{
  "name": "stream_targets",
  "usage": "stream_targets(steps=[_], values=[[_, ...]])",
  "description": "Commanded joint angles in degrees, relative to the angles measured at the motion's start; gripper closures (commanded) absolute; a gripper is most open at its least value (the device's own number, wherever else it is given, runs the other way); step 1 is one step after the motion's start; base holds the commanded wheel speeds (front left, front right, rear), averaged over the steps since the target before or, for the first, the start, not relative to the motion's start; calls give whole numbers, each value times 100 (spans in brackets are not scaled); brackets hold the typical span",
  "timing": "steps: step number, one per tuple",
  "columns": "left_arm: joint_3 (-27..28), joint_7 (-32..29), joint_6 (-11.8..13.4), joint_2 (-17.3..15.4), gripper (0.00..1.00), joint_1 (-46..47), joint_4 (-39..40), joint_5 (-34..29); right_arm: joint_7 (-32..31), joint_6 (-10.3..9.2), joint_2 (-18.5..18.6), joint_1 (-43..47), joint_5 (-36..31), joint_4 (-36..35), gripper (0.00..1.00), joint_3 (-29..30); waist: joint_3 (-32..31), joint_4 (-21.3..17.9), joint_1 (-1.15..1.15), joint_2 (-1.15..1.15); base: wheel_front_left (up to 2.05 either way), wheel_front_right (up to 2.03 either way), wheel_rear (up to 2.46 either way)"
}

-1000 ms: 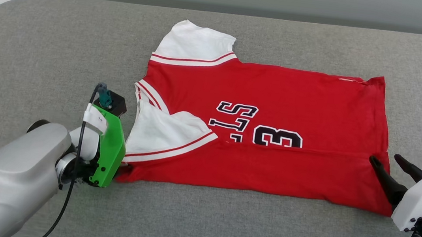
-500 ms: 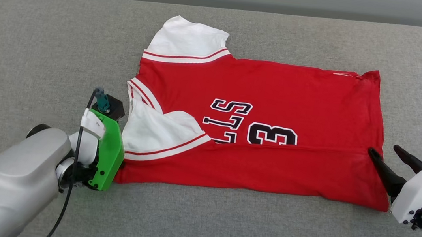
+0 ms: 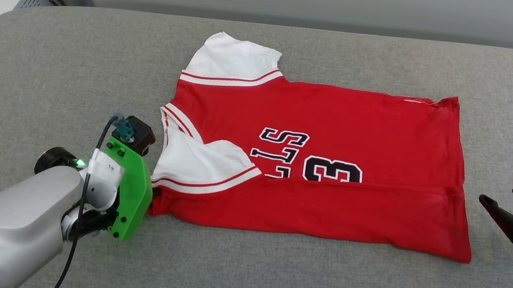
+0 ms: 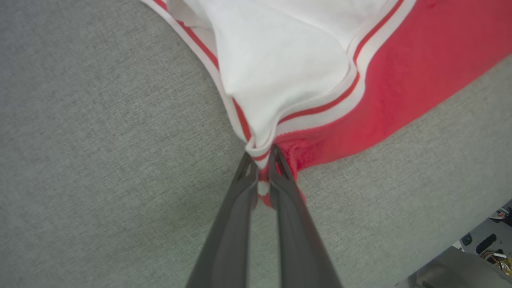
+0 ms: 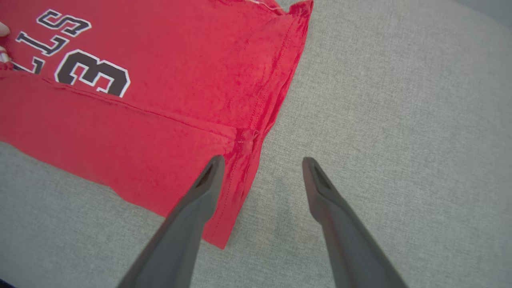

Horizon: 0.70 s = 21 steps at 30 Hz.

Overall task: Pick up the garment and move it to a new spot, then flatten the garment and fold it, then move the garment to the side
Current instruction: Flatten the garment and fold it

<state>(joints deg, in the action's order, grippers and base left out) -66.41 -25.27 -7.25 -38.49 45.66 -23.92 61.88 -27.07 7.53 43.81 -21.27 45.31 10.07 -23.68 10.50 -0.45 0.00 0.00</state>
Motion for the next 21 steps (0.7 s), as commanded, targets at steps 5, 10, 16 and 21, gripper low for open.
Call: stream_targets(steps=[5,10,16,21], values=[[6,41,126,-78,100,-64,312,-137,-726,-4,12,-19,250,-72,0,22,78,41,0,0,0,0,0],[11,65,221,-87,100,-31,477,-194,-931,-4,-188,-11,267,179,0,33,215,98,0,0,0,0,0],[42,147,248,-80,100,-11,486,-205,-962,-4,-412,-18,162,663,0,-117,368,144,0,0,0,0,0],[52,225,253,-50,100,-59,439,-179,-934,-4,-625,89,82,1013,0,-501,439,174,0,0,0,0,0]])
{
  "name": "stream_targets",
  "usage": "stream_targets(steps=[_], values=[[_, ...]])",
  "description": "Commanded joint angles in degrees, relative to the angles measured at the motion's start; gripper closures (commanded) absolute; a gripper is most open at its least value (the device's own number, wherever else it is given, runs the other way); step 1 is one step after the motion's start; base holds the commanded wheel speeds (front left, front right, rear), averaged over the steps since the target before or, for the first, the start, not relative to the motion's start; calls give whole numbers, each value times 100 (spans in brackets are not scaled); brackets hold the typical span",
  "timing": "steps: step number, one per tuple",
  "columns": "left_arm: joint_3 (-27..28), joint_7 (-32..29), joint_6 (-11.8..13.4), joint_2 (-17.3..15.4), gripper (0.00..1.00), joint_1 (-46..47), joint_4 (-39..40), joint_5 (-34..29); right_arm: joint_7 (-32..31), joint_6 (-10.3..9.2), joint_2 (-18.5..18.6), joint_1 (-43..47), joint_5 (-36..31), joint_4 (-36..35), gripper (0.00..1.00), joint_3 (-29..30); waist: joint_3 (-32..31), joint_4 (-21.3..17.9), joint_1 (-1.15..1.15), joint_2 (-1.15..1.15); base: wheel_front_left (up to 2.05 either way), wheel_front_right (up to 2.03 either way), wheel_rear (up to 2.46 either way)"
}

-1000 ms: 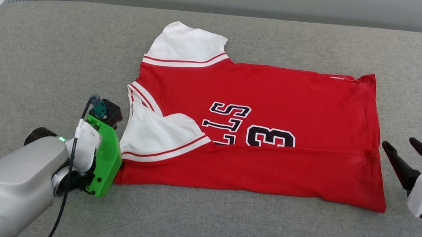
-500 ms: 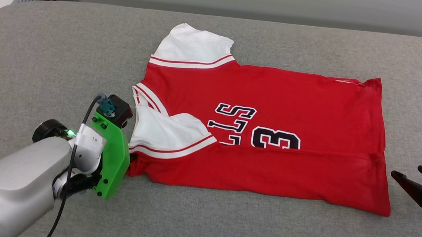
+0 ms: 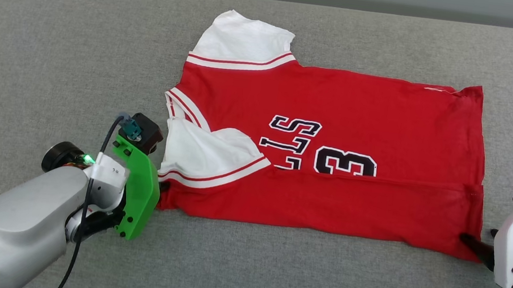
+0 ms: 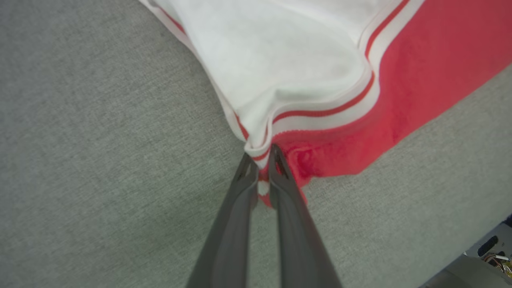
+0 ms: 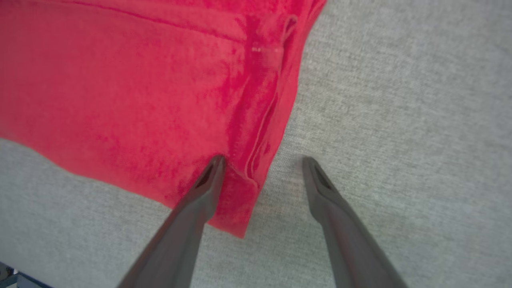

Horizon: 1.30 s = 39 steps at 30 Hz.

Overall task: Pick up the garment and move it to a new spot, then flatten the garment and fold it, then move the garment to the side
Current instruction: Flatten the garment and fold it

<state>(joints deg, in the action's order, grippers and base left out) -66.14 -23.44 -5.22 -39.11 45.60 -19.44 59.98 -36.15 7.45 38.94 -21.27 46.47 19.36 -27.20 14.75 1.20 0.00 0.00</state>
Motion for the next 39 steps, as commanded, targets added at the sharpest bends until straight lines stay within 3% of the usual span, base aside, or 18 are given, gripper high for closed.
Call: stream_targets(steps=[1,3,4,5,6,19,31,39], values=[[27,53,52,17,100,-73,-24,26,-20,3,-172,114,-28,130,0,-213,17,9,0,0,0,0,0],[23,86,50,22,100,-114,-58,42,24,3,-239,152,30,211,0,-296,16,7,0,0,0,0,0],[28,105,50,24,100,-144,-87,64,63,3,-264,158,80,240,5,-321,8,1,0,0,0,0,0],[32,118,47,24,100,-167,-108,84,110,3,-274,156,113,255,63,-333,0,-6,0,0,0,0,0],[38,140,46,22,100,-196,-134,105,189,3,-271,145,141,264,100,-344,-19,-18,0,0,0,0,0],[177,442,57,-206,100,-534,-8,353,922,3,155,257,319,-116,100,-201,-502,-46,0,0,0,0,0],[129,495,434,-715,100,-1063,961,433,1005,3,385,1045,404,-834,100,314,-770,-25,0,0,0,0,0],[40,498,667,-826,100,-1348,1285,460,827,3,351,1551,269,-1179,100,761,-719,-35,0,0,0,0,0]])
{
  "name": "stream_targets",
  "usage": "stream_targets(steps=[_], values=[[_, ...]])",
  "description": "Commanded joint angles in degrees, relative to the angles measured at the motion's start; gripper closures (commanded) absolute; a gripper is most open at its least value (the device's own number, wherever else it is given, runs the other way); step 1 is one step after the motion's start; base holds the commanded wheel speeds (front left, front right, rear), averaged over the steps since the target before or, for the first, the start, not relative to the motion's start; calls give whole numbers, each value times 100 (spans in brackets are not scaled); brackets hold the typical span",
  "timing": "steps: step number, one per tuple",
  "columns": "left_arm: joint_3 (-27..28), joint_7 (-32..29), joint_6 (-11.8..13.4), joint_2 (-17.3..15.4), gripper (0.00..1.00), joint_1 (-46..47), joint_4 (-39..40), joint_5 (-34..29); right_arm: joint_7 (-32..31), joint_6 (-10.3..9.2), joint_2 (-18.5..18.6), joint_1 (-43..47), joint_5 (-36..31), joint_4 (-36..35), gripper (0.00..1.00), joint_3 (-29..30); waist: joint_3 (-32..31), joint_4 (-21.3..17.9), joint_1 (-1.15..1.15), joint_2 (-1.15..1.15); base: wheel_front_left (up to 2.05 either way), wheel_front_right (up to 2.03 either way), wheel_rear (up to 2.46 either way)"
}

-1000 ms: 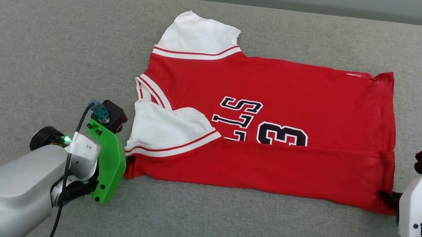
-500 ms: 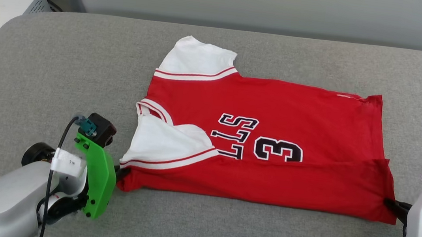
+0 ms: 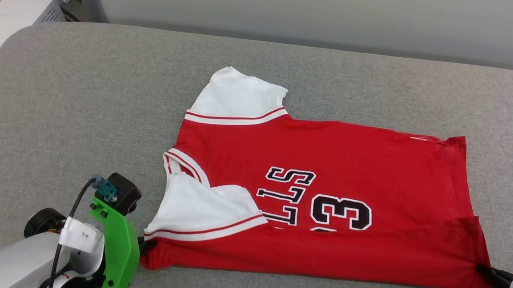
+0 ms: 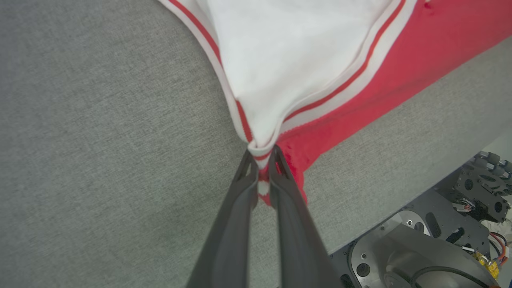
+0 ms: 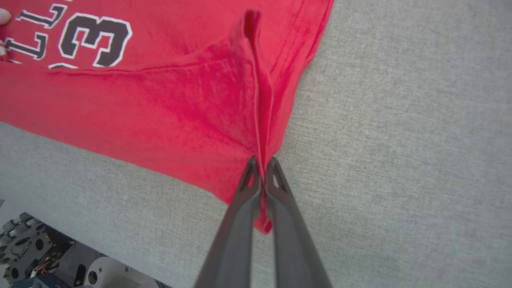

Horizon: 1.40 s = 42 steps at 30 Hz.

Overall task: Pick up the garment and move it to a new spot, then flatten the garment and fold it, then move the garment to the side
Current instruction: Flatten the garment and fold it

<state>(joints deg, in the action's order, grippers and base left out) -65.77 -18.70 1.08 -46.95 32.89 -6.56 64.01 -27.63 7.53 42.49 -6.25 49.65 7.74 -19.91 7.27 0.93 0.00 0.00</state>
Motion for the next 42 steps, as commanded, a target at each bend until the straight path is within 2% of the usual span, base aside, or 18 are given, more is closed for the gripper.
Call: stream_targets(steps=[1,7,14,15,16,17,18,22,30,35,42], values=[[-3,21,47,-25,100,-96,-15,74,-47,-4,-36,71,-77,-35,100,65,50,-12,0,0,0,0,0],[-5,31,36,139,100,-135,-363,174,-221,-4,-323,30,-261,79,100,169,208,-43,0,0,0,0,0],[-38,104,-127,393,100,-159,-934,238,-201,-4,-648,-86,-395,648,100,80,266,-33,0,0,0,0,0],[-28,128,-138,408,96,-162,-983,249,-142,-4,-672,-94,-404,693,97,85,255,-25,0,0,0,0,0],[-16,159,-148,410,54,-159,-1031,248,-80,-4,-701,-98,-401,740,64,87,235,-19,0,0,0,0,0],[0,216,-143,398,0,-145,-1062,217,-22,-4,-718,-102,-406,767,20,83,209,-13,0,0,0,0,0],[17,260,-138,390,0,-136,-1077,202,47,-4,-723,-104,-422,775,0,91,187,-6,0,0,0,0,0],[97,416,-105,268,0,-70,-1005,122,478,-4,-745,-93,-534,711,0,204,73,13,0,0,0,0,0],[524,828,150,-81,0,331,-557,-41,1540,-4,-956,-85,-1095,315,0,792,19,-25,0,0,0,0,0],[808,1163,298,-75,0,767,-506,-260,2317,-4,-1436,-149,-1691,42,0,1364,104,-109,0,0,0,0,0],[1029,1278,243,217,0,1608,-794,-533,3052,-4,-2102,-144,-2456,-483,0,1847,405,-268,0,0,0,0,0]])
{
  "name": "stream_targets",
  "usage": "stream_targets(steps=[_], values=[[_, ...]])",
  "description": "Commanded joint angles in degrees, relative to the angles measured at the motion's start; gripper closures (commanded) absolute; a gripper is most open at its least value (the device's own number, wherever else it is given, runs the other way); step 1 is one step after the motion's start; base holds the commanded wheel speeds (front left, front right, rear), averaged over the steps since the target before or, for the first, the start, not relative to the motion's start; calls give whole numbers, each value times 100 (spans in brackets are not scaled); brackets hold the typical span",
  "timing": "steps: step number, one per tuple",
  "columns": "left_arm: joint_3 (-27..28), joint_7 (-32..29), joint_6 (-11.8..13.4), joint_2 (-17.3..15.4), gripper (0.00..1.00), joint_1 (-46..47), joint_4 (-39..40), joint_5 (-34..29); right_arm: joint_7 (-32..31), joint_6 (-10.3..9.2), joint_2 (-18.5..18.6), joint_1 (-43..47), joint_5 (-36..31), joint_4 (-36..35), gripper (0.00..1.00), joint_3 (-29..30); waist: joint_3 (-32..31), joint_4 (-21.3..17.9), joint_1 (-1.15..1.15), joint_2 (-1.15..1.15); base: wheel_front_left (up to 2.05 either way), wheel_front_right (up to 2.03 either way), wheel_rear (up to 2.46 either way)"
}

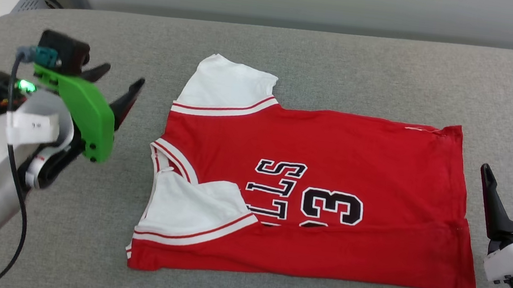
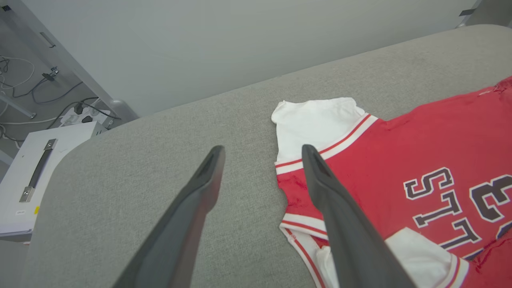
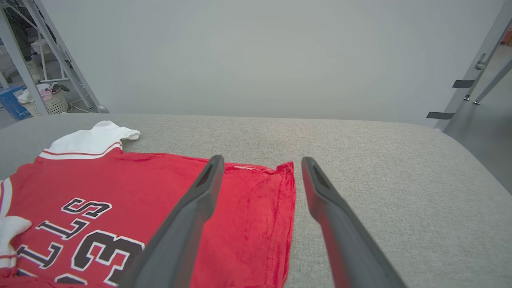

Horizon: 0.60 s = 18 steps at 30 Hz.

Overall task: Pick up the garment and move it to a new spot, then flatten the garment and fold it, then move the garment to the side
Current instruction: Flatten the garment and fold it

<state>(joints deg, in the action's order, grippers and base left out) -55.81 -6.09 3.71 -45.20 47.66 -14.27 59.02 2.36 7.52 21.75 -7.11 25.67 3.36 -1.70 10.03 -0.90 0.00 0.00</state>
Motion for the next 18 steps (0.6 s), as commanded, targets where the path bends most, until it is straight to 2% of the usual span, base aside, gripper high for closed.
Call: stream_targets(steps=[1,6,10,14,18], values=[[67,3,-49,99,0,303,-106,-67,152,-3,-118,-56,-172,-136,0,73,209,-117,0,0,0,0,0],[170,-91,-210,357,0,1137,-539,-271,469,-3,-466,-101,-535,-422,0,166,624,-297,0,0,0,0,0],[145,-500,-490,624,0,1818,-959,-283,551,-3,-631,-202,-625,-533,0,117,998,-445,0,0,0,0,0],[66,-1142,-783,839,0,2460,-1415,-193,623,-3,-674,-389,-689,-591,0,2,1349,-623,0,0,0,0,0],[-100,-2178,-968,994,0,2953,-1838,74,711,-3,-689,-561,-723,-605,0,-85,1654,-794,0,0,0,0,0]])
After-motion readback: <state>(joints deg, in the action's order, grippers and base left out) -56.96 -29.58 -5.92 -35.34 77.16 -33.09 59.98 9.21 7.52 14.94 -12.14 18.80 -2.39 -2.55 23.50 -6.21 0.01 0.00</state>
